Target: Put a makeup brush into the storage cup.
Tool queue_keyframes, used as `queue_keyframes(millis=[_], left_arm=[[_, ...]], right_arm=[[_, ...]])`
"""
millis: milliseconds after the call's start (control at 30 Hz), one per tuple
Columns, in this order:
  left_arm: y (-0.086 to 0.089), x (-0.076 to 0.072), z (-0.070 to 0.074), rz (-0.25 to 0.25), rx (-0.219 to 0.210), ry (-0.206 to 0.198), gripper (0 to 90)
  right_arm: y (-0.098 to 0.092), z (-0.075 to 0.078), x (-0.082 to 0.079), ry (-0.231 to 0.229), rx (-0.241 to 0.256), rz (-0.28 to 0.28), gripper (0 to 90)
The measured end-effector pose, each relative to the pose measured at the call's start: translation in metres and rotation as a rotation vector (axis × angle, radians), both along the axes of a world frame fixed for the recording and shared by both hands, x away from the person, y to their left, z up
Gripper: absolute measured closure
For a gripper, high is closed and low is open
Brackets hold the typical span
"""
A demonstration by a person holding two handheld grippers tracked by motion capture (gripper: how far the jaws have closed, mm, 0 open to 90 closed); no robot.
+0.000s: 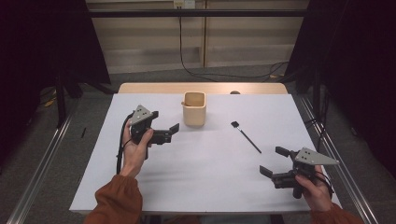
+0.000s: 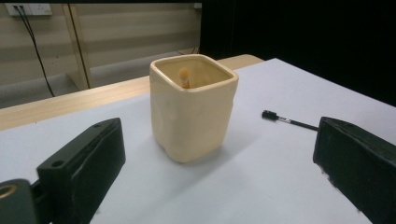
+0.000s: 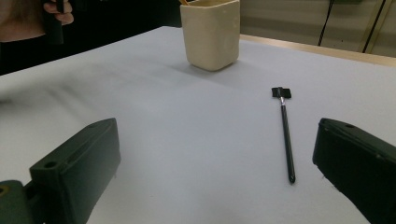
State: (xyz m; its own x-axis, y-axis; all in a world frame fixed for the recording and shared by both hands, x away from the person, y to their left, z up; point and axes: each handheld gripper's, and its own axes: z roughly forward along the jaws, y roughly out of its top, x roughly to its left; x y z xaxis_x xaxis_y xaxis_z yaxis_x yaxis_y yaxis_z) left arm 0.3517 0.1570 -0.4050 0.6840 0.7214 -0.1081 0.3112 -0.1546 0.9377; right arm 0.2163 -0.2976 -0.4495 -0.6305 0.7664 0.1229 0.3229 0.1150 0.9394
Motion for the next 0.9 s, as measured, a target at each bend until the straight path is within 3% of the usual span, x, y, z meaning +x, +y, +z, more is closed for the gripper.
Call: queue_keyframes(millis=[67, 267, 467, 533, 600, 700, 800, 900], left_arm=[[0.001, -0.005, 0.000, -0.015, 0.026, -0.007, 1.0], [0.001, -0.021, 0.001, -0.039, 0.009, -0.003, 1.7], [0.009, -0.039, -0.001, -0.018, -0.002, -0.017, 1.7], [0.012, -0.044, -0.004, 0.014, -0.009, -0.038, 1.8], [0.009, -0.049, -0.008, 0.009, -0.020, -0.028, 2.0], [0.008, -0.055, -0.013, -0.001, 0.001, -0.023, 2.0], [0.013, -0.061, -0.014, 0.014, -0.012, -0.030, 1.8], [0.018, -0.067, -0.017, 0.037, -0.018, -0.066, 1.3]], right_arm=[[0.000, 0.000, 0.001, 0.001, -0.001, 0.000, 0.4], [0.000, -0.001, 0.001, 0.002, -0.002, 0.000, 0.3], [0.000, 0.000, 0.000, 0.003, 0.002, -0.002, 0.3], [0.000, 0.000, 0.000, 0.003, 0.000, -0.002, 0.3], [0.001, -0.001, 0.001, 0.005, 0.000, -0.002, 0.3], [0.001, -0.001, 0.001, 0.006, -0.001, -0.001, 0.4], [0.000, 0.000, 0.001, 0.002, 0.001, -0.002, 0.3], [0.000, 0.000, 0.001, 0.004, 0.002, -0.007, 0.3]])
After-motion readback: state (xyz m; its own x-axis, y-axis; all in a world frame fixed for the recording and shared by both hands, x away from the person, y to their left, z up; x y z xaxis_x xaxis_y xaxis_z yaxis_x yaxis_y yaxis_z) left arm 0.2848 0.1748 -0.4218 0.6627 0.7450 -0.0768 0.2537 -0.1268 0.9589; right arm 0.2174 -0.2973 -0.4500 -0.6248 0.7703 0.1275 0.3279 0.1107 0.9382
